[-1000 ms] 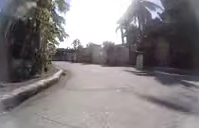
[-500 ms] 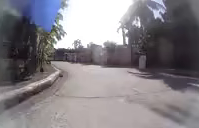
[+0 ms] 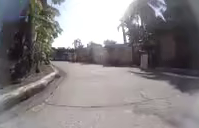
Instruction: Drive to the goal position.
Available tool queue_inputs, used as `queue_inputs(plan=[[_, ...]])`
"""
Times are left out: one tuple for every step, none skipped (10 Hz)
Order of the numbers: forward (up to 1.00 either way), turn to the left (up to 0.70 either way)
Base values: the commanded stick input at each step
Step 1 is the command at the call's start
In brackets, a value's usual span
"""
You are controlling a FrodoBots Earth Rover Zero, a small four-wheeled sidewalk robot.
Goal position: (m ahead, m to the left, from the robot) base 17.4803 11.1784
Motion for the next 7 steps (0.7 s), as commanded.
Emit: queue_inputs(plan=[[0.85,0.0],[0.85,0.0],[0.85,0.0],[0.85,0.0],[0.85,0.0],[0.85,0.0],[0.85,0.0]])
